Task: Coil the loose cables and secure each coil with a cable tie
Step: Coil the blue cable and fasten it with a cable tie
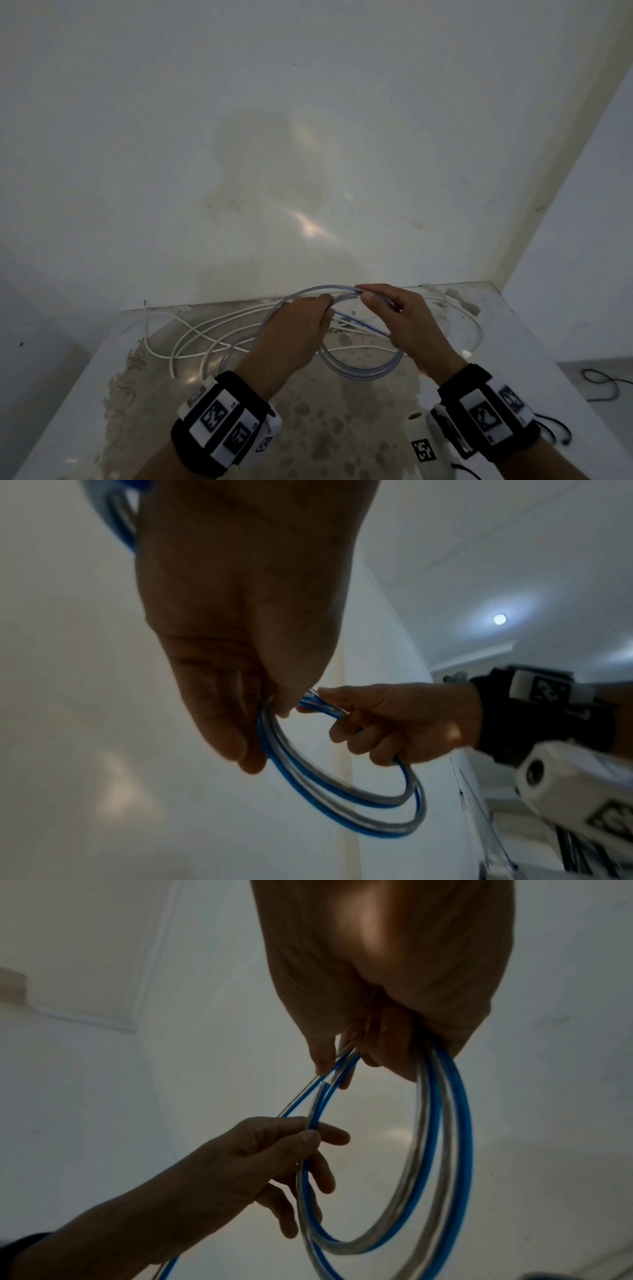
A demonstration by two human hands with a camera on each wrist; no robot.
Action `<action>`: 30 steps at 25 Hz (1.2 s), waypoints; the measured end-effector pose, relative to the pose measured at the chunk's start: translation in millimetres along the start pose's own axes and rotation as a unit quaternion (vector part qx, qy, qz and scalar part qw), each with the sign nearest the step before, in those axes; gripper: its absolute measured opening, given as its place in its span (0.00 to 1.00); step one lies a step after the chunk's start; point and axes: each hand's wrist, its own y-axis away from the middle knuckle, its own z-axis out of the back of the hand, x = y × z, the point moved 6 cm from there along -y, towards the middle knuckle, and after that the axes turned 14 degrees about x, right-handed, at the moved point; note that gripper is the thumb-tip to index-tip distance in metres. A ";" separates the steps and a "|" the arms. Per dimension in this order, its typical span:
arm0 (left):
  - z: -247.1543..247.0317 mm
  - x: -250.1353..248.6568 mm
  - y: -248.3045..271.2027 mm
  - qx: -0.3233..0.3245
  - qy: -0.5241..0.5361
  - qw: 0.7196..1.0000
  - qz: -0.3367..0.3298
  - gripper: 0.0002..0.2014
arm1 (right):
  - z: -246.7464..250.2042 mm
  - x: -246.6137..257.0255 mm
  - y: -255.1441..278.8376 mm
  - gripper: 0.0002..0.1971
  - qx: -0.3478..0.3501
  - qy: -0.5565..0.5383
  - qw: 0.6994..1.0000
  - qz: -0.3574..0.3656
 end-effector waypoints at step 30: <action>-15.9 -34.8 -8.0 0.196 0.791 0.578 0.044 0.13 | 0.5 -22.3 -11.9 0.14 0.051 -0.044 0.998 -0.008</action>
